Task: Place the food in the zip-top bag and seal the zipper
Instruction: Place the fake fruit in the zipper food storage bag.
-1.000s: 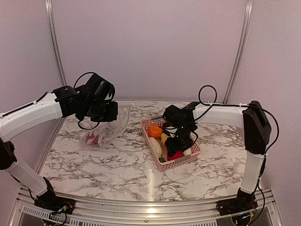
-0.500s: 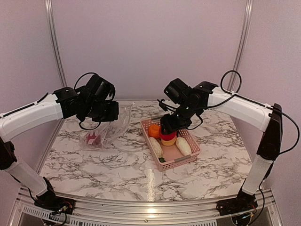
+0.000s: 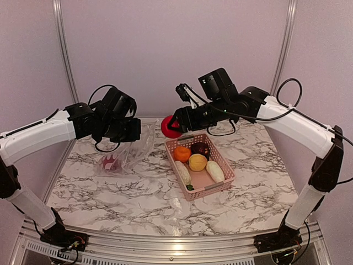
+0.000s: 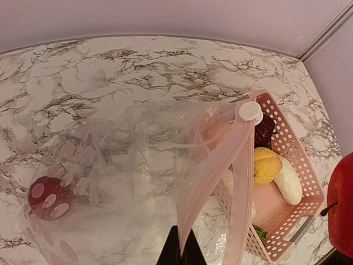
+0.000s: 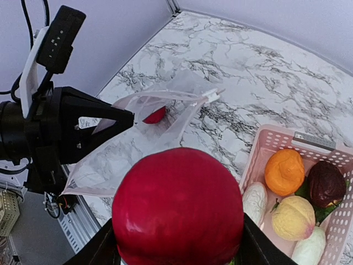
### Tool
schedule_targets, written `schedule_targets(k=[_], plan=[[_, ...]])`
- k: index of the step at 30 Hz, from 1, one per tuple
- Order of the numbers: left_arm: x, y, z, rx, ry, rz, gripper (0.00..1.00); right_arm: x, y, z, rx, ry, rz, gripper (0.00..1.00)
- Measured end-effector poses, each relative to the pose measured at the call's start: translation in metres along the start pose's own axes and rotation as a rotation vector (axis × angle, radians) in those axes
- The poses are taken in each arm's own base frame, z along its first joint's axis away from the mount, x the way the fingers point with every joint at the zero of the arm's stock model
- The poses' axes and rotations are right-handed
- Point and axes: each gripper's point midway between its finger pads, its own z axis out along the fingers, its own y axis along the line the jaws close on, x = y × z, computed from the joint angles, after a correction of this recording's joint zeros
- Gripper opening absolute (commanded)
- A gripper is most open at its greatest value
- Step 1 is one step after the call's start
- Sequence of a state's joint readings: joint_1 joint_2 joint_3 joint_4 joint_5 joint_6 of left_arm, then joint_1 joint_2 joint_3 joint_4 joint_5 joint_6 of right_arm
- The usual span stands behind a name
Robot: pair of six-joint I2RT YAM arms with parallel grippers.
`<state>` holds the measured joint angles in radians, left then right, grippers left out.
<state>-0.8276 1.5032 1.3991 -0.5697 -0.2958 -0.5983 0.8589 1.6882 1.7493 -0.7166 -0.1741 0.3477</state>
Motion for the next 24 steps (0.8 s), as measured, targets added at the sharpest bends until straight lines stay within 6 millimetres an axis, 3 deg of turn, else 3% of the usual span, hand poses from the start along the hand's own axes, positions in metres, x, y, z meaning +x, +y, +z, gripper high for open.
schedule_targets(k=[6, 10, 19, 24], plan=[[-0.004, -0.003, 0.000, 0.013, -0.017, -0.014, 0.00, -0.018, 0.027, 0.000, -0.127, -0.063, -0.028, 0.44], [-0.007, -0.007, -0.001, 0.028, -0.024, -0.034, 0.00, -0.025, 0.037, 0.011, -0.184, -0.071, -0.038, 0.44], [-0.012, -0.014, -0.001, 0.061, -0.035, -0.079, 0.00, -0.016, 0.048, 0.041, -0.297, -0.039, -0.034, 0.45], [-0.016, -0.015, -0.004, 0.072, -0.050, -0.108, 0.00, -0.011, 0.043, 0.053, -0.282, -0.023, -0.020, 0.45]])
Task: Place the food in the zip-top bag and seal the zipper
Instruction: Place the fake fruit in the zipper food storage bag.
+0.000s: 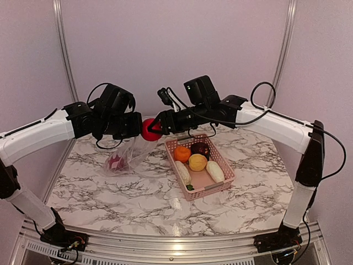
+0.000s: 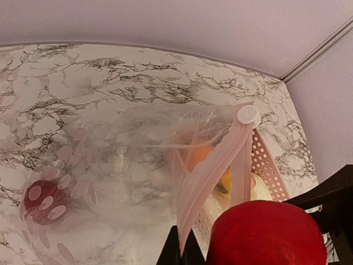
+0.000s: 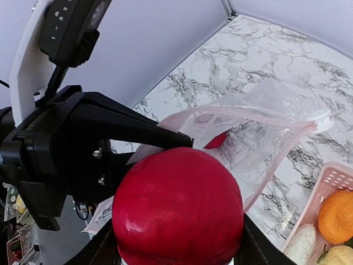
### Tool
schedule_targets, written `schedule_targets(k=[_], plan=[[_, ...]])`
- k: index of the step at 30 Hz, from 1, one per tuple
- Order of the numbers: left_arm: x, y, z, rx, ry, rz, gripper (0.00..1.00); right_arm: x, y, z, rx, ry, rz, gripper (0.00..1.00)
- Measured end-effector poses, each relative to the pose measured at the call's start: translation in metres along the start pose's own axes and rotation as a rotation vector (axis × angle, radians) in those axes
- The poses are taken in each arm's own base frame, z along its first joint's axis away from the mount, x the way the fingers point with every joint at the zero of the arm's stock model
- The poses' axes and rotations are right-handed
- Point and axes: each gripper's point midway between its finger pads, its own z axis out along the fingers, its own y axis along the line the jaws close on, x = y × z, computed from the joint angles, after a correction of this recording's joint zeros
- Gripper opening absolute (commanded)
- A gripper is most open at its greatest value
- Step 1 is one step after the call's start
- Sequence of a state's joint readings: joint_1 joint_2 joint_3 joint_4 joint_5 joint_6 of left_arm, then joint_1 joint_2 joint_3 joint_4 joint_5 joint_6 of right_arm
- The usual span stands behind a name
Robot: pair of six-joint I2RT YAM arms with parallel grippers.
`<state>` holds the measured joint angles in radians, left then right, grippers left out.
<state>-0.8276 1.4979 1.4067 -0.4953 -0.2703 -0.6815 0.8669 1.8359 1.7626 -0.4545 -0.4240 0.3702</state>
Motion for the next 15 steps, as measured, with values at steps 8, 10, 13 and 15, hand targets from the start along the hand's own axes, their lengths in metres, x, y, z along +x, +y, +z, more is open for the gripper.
schedule_targets(k=[8, 10, 13, 15], plan=[[-0.017, -0.009, -0.017, 0.052, -0.057, -0.036, 0.00, 0.009, -0.019, 0.006, 0.083, 0.025, 0.025, 0.46], [-0.017, -0.010, -0.017, 0.058, -0.058, -0.039, 0.00, 0.012, -0.023, 0.008, 0.096, 0.038, 0.032, 0.48], [-0.017, -0.010, -0.017, 0.062, -0.057, -0.045, 0.00, 0.018, -0.028, 0.015, 0.109, 0.068, 0.041, 0.57], [-0.017, -0.010, -0.017, 0.062, -0.057, -0.049, 0.00, 0.021, -0.029, 0.020, 0.107, 0.087, 0.046, 0.65]])
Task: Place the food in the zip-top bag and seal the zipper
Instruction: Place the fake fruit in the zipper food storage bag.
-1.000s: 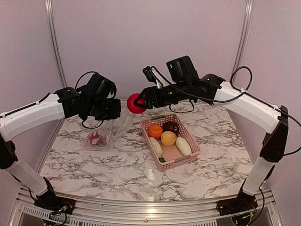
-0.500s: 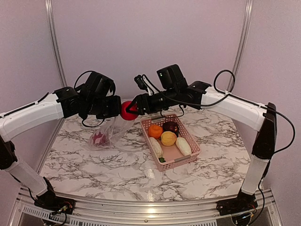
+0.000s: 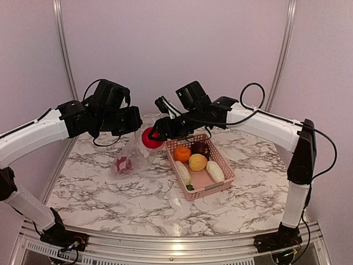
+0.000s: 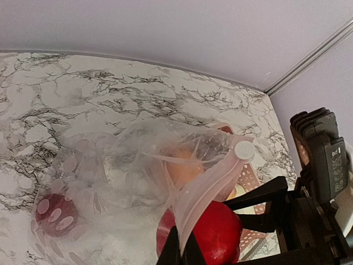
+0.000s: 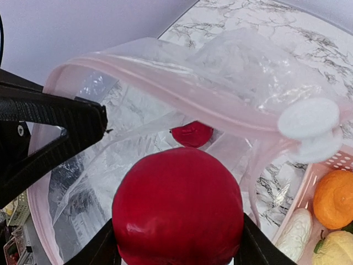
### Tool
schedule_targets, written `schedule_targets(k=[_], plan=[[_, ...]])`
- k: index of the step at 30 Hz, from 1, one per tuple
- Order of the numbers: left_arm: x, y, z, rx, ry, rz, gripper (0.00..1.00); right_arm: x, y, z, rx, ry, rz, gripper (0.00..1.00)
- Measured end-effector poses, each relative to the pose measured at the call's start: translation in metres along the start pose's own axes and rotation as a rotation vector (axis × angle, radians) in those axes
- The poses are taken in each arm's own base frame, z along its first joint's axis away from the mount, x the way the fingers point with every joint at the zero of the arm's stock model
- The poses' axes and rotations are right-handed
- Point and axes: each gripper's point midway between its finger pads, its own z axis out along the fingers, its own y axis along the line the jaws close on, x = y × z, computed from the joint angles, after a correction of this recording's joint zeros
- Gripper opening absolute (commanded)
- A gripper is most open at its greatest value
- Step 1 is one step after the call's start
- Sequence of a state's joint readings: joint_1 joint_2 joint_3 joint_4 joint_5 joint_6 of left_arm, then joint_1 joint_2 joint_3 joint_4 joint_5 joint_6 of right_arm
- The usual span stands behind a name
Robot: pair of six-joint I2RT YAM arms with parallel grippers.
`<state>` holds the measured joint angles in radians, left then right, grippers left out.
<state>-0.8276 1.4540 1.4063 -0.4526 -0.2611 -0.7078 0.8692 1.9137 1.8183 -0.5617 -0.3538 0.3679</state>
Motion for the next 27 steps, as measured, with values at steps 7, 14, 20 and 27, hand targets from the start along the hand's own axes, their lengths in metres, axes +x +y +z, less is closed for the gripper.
schedule_targets(k=[7, 14, 20, 27], plan=[[0.000, 0.000, 0.000, -0.001, -0.001, -0.005, 0.00, 0.006, 0.008, 0.004, -0.025, 0.032, -0.004, 0.78], [0.000, 0.001, 0.000, -0.004, -0.002, -0.004, 0.00, -0.016, 0.024, -0.011, -0.047, -0.016, -0.039, 0.79], [0.003, 0.004, 0.003, -0.013, -0.001, -0.002, 0.00, -0.033, 0.040, -0.036, -0.067, -0.074, -0.079, 0.80], [-0.006, 0.013, 0.000, -0.053, -0.038, 0.023, 0.00, -0.037, 0.037, -0.051, -0.039, -0.104, -0.093, 0.79]])
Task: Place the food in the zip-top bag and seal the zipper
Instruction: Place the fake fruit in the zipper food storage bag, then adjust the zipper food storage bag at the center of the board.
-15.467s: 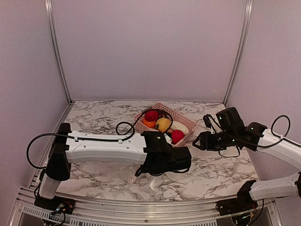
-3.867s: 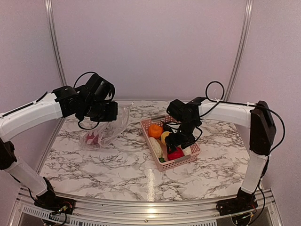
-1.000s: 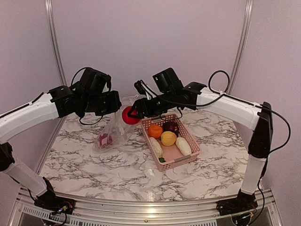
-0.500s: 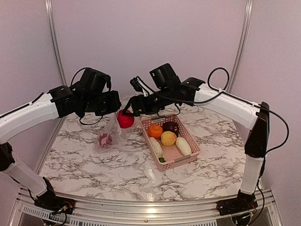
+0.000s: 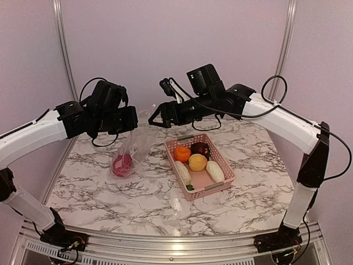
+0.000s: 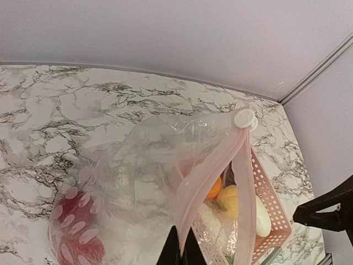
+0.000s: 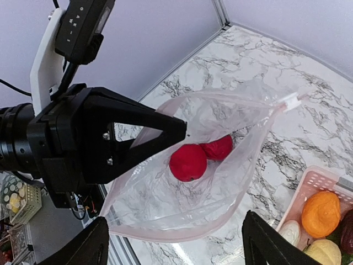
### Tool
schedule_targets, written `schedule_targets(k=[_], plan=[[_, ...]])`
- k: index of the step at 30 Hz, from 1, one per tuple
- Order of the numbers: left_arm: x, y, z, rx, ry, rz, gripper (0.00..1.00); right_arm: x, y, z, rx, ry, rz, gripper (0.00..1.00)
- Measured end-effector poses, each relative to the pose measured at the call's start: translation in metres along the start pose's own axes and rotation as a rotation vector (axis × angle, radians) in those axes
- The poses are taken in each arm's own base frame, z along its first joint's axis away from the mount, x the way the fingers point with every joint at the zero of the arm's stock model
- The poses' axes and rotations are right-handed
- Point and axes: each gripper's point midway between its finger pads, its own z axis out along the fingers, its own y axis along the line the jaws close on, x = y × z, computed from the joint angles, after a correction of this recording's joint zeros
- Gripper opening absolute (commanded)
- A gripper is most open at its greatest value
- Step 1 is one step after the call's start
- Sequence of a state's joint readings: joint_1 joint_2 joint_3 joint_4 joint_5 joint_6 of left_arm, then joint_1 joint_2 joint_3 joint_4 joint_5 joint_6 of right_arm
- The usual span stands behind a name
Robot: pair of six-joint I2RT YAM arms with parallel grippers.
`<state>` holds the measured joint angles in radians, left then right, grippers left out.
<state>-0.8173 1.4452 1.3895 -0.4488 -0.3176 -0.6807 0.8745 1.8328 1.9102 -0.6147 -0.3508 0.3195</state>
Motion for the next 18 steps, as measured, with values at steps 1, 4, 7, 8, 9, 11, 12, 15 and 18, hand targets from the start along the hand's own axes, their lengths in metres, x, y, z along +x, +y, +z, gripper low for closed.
schedule_targets(k=[1, 4, 7, 8, 9, 11, 12, 15, 18], plan=[[-0.004, 0.003, -0.002, -0.011, -0.015, 0.010, 0.00, 0.002, -0.003, -0.002, 0.009, 0.002, 0.002, 0.79], [-0.019, 0.012, -0.015, -0.048, -0.071, 0.036, 0.00, 0.007, -0.015, -0.007, 0.044, 0.008, 0.016, 0.78], [-0.041, 0.015, -0.033, -0.068, -0.143, 0.058, 0.00, 0.011, -0.034, -0.014, 0.087, 0.009, 0.043, 0.78], [-0.048, 0.016, -0.040, -0.071, -0.170, 0.062, 0.00, 0.012, -0.042, -0.016, 0.107, 0.008, 0.052, 0.77], [-0.054, 0.018, -0.047, -0.075, -0.192, 0.067, 0.00, 0.014, -0.051, -0.019, 0.127, 0.009, 0.064, 0.77], [-0.061, 0.021, -0.056, -0.079, -0.217, 0.074, 0.00, 0.018, -0.066, -0.023, 0.164, 0.013, 0.087, 0.77], [-0.062, 0.023, -0.056, -0.084, -0.217, 0.075, 0.00, 0.022, -0.073, -0.025, 0.182, 0.021, 0.101, 0.77], [-0.049, 0.027, -0.040, -0.105, -0.163, 0.092, 0.00, 0.033, -0.090, -0.026, 0.225, 0.048, 0.132, 0.76], [-0.027, 0.031, -0.016, -0.127, -0.081, 0.103, 0.00, 0.041, -0.099, -0.028, 0.256, 0.074, 0.147, 0.76]])
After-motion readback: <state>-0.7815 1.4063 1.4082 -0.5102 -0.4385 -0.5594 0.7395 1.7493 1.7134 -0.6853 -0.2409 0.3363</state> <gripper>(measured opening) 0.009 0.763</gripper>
